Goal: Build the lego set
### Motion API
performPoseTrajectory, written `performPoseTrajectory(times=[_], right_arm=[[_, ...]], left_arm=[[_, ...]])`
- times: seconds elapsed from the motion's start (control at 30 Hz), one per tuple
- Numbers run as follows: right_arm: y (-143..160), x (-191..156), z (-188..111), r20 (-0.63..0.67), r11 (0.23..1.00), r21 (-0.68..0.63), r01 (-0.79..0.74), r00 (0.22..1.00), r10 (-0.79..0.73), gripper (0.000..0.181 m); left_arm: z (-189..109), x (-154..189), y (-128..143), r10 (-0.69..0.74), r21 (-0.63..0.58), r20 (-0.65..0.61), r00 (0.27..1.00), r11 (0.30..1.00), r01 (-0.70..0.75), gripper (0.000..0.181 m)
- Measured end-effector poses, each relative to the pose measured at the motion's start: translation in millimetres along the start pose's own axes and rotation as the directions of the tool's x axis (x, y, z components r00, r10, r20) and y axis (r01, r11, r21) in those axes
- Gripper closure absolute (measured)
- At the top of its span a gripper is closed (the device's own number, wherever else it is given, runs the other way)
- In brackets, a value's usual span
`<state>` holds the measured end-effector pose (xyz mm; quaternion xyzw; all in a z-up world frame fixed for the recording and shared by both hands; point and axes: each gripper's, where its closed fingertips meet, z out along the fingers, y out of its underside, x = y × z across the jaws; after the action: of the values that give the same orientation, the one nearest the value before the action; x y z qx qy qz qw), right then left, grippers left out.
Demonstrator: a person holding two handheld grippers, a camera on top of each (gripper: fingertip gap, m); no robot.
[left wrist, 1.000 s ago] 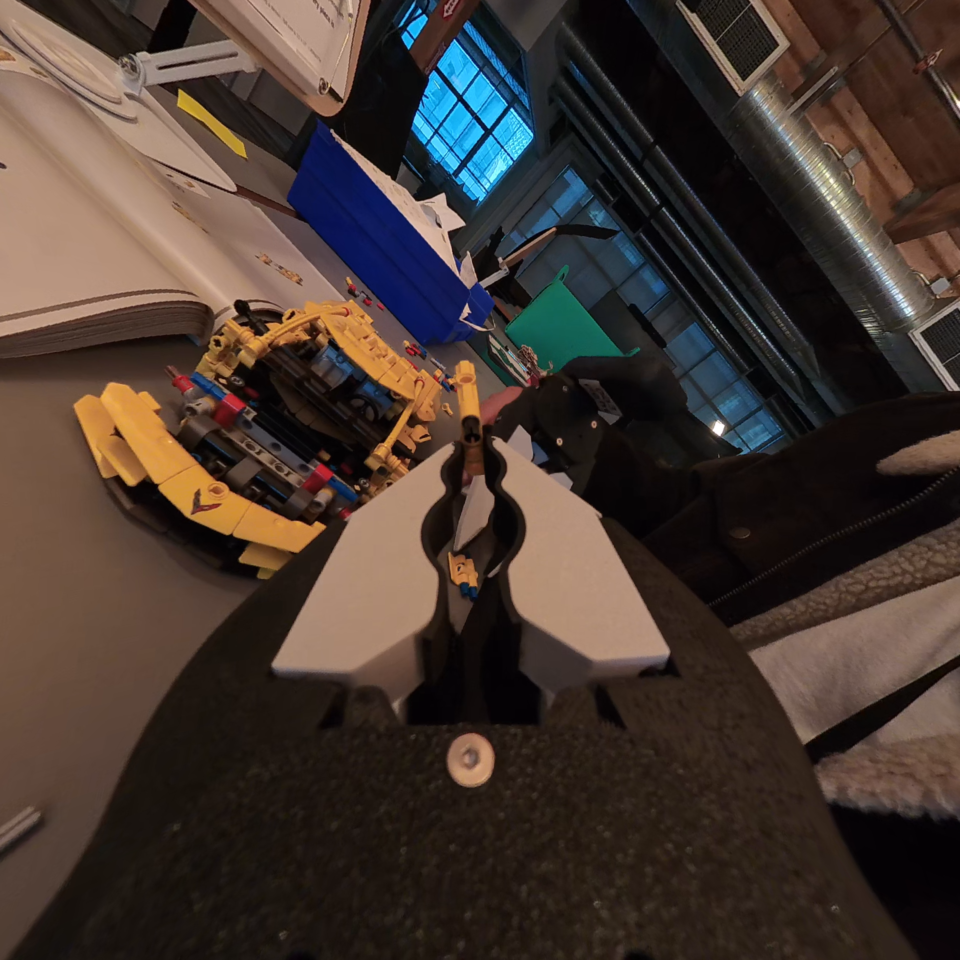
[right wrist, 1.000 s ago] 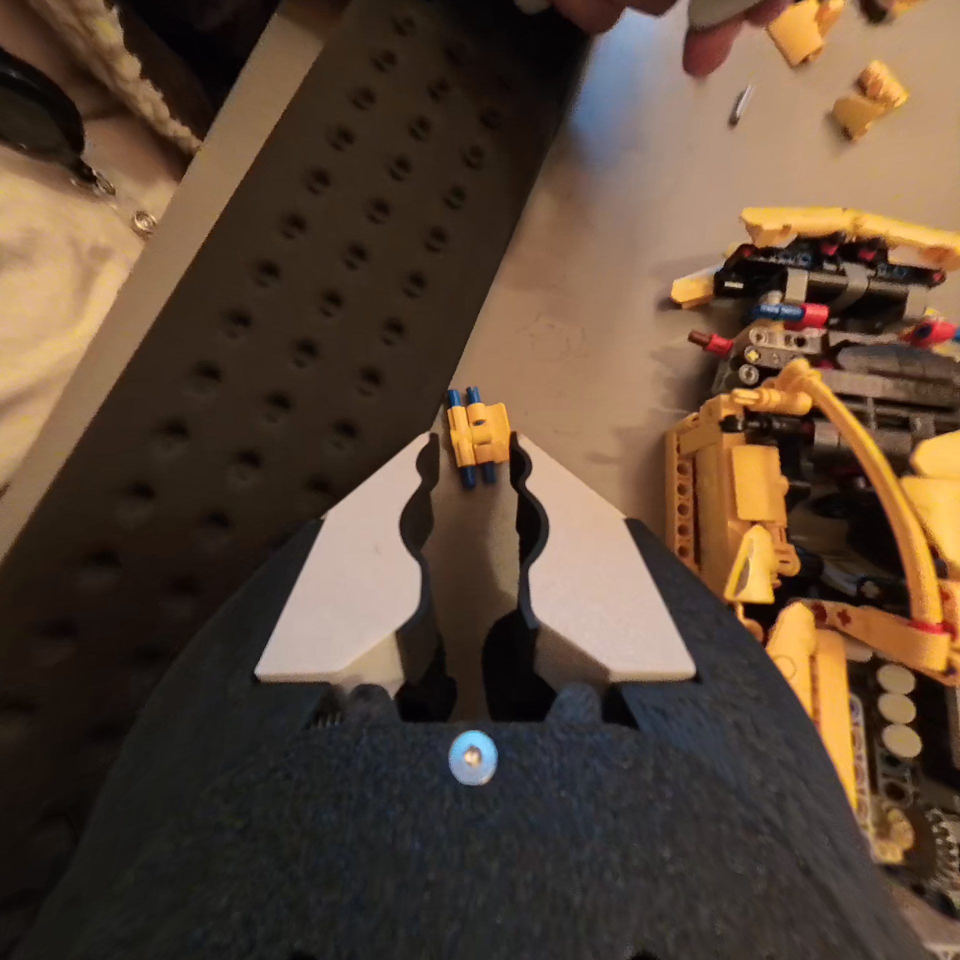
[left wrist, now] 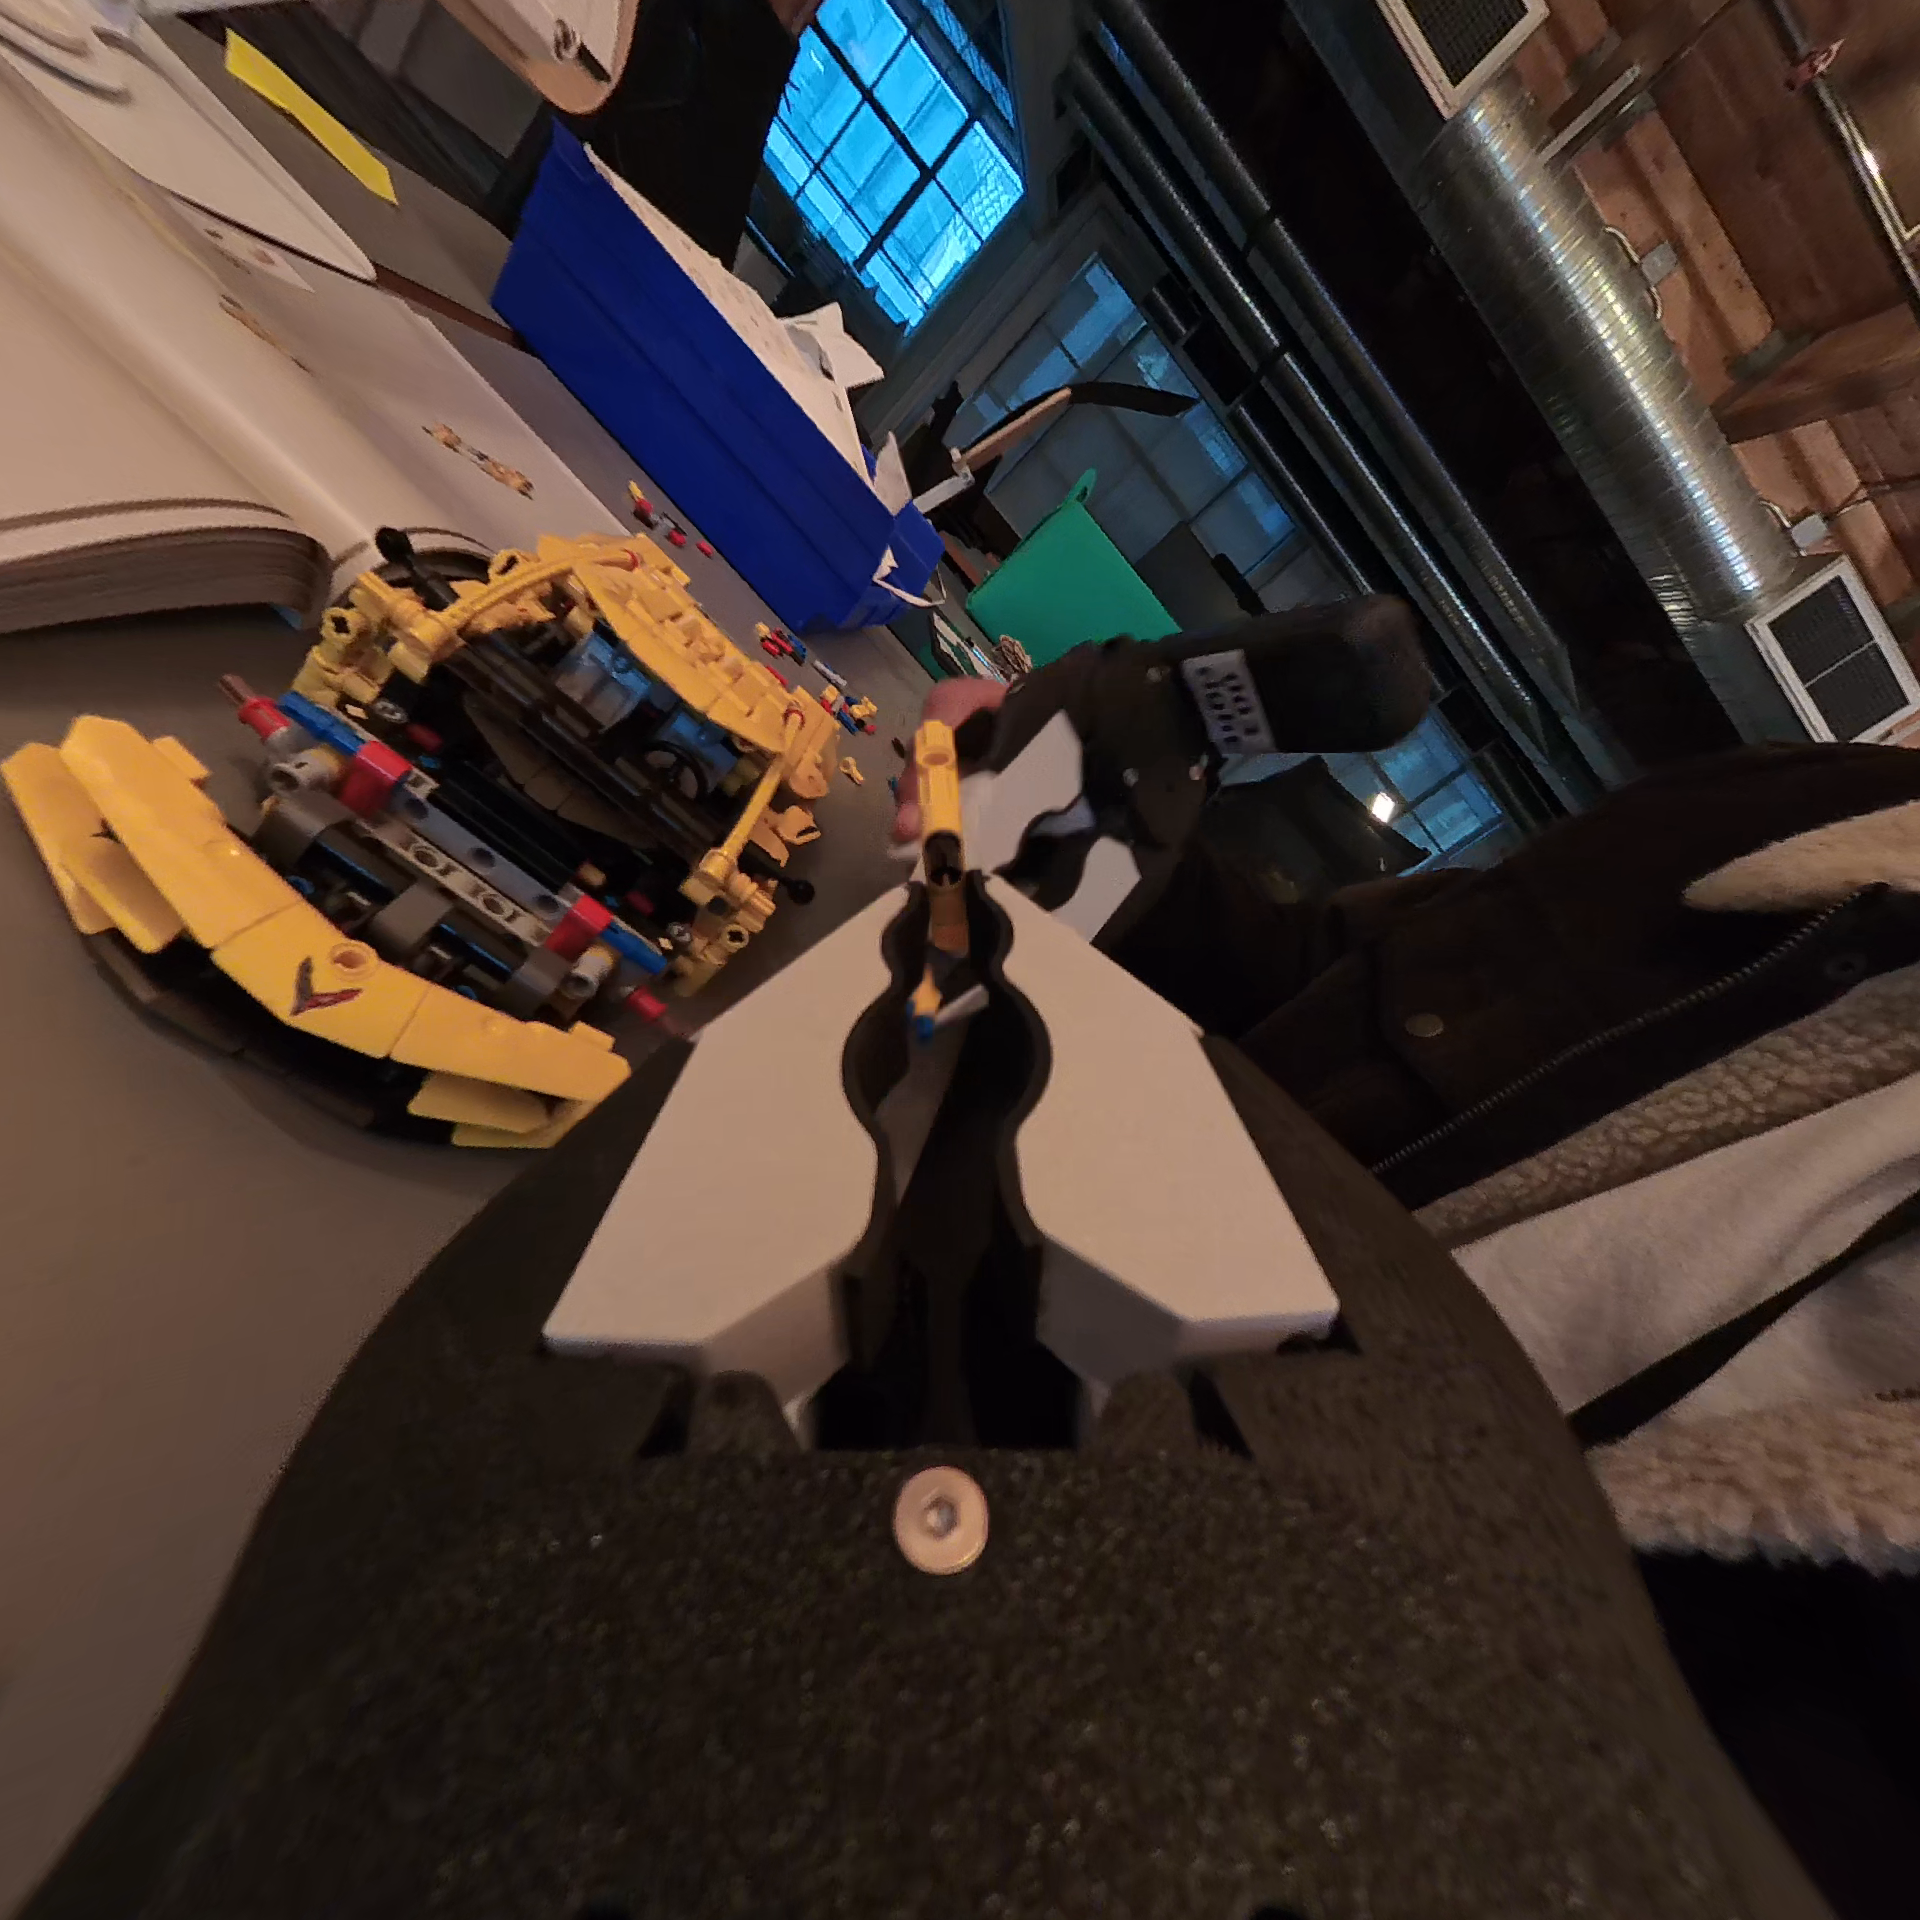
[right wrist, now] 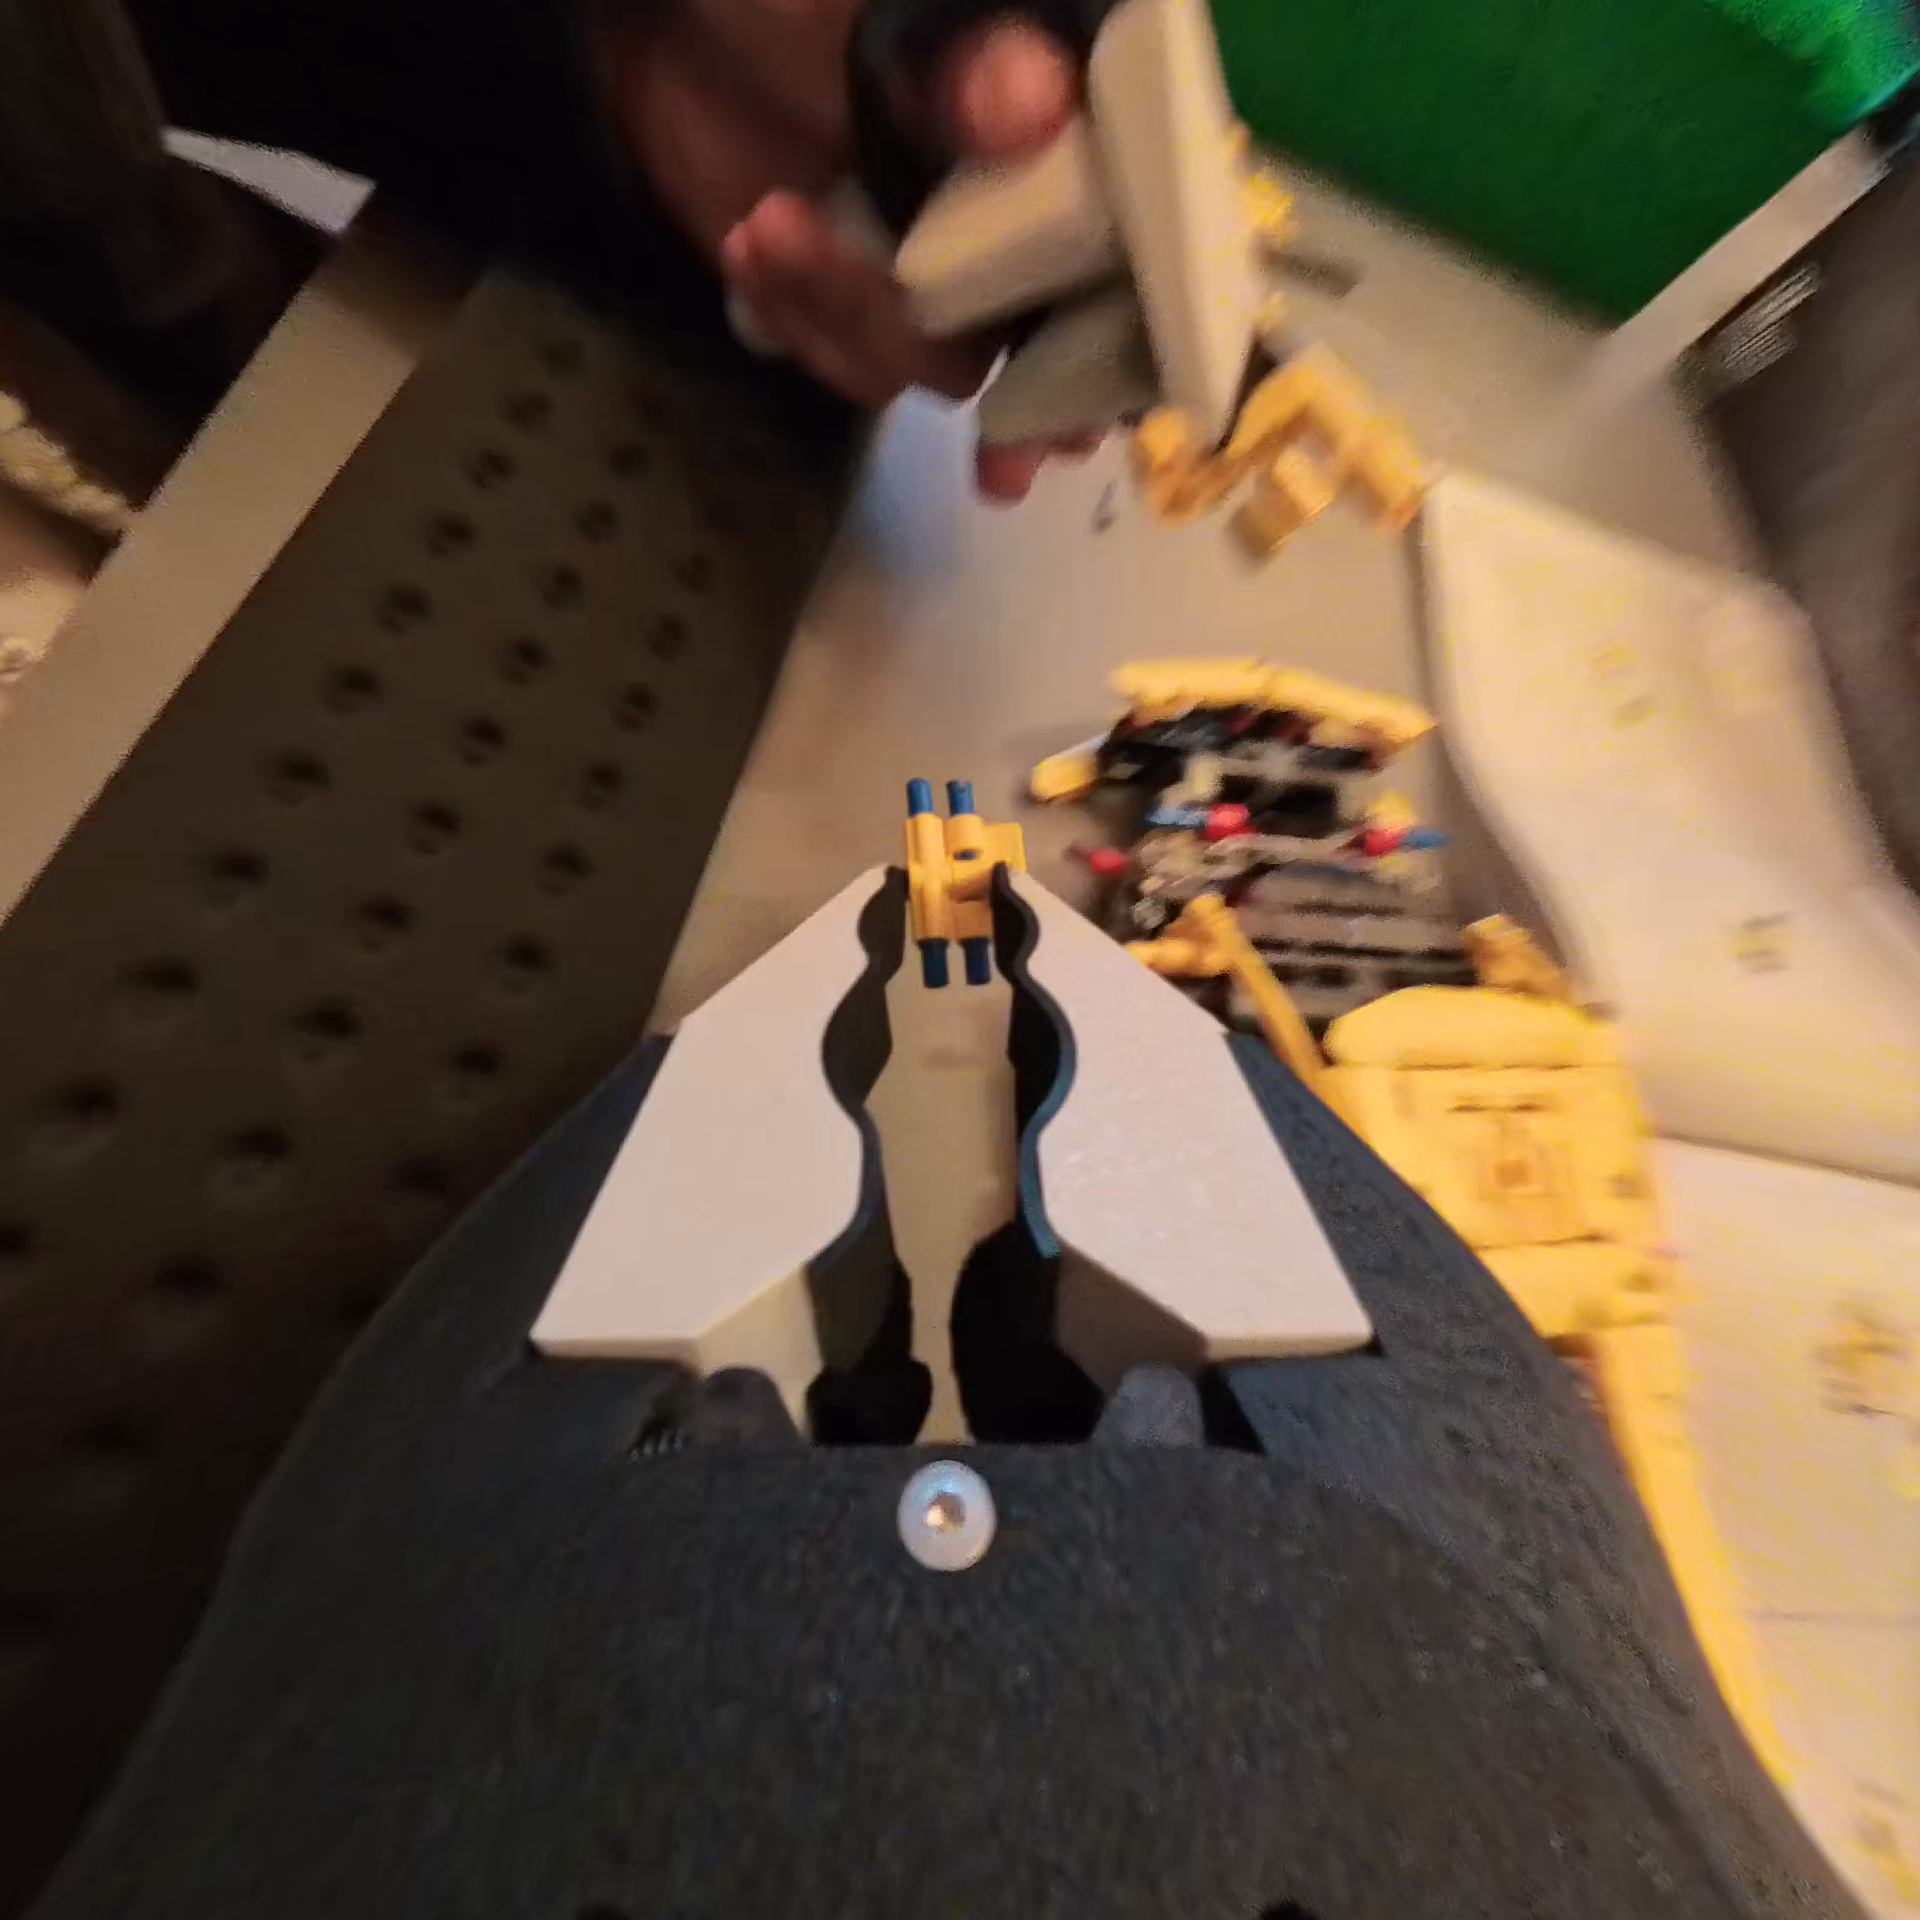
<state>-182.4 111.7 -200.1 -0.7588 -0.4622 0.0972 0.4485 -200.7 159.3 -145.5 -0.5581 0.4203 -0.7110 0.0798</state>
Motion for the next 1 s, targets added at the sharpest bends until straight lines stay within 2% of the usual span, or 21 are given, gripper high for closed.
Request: performPoseTrajectory(times=[0.07,0.13,0.23,0.37,0.47,0.6,0.8,0.9,1.0], right_arm=[[-16.7,19.7,-8.4,-0.174,0.995,0.021,0.103,0.98,-0.097,0.166],[-21.9,34.5,-13.8,-0.307,0.984,-0.025,0.174,0.936,-0.173,0.166],[-28.3,42.9,-15.7,-0.389,0.987,-0.036,0.159,0.907,-0.16,0.166],[-32.9,42.0,-9.6,-0.402,0.976,-0.08,0.201,0.89,-0.216,0.166],[-43.7,36.5,-6.8,-0.382,0.984,-0.002,0.181,0.909,-0.168,0.166],[-42.1,35.3,-7.8,-0.389,0.964,-0.057,0.259,0.884,-0.26,0.166],[-32.5,29.3,-7.0,-0.355,0.896,-0.205,0.394,0.823,-0.443,0.166],[-29.2,25.7,-8.3,-0.327,0.886,-0.257,0.386,0.828,-0.455,0.166],[-18.7,21.2,-5.2,-0.279,0.888,-0.332,0.318,0.866,-0.415,0.166]], left_arm=[[2.0,-1.0,2.3,-0.018,-0.018,-0.006,1.0,1.0,0.018,0.175],[2.6,-3.4,2.5,-0.037,-0.02,-0.003,0.999,0.999,0.037,0.174],[3.4,-0.2,0.0,-0.064,-0.006,-0.042,0.997,0.998,0.064,0.174],[7.4,1.4,3.0,-0.05,-0.024,-0.043,0.998,0.998,0.049,0.174],[9.4,5.3,3.4,-0.038,-0.024,-0.061,0.997,0.999,0.037,0.174],[10.2,4.6,5.2,-0.056,-0.04,-0.067,0.996,0.998,0.054,0.175],[17.5,2.9,18.8,-0.07,-0.132,-0.057,0.996,0.989,0.062,0.175],[20.0,-1.9,23.0,-0.082,-0.16,-0.03,0.996,0.984,0.076,0.175],[24.4,-11.8,31.9,-0.053,-0.213,0.049,0.997,0.975,0.063,0.174]])
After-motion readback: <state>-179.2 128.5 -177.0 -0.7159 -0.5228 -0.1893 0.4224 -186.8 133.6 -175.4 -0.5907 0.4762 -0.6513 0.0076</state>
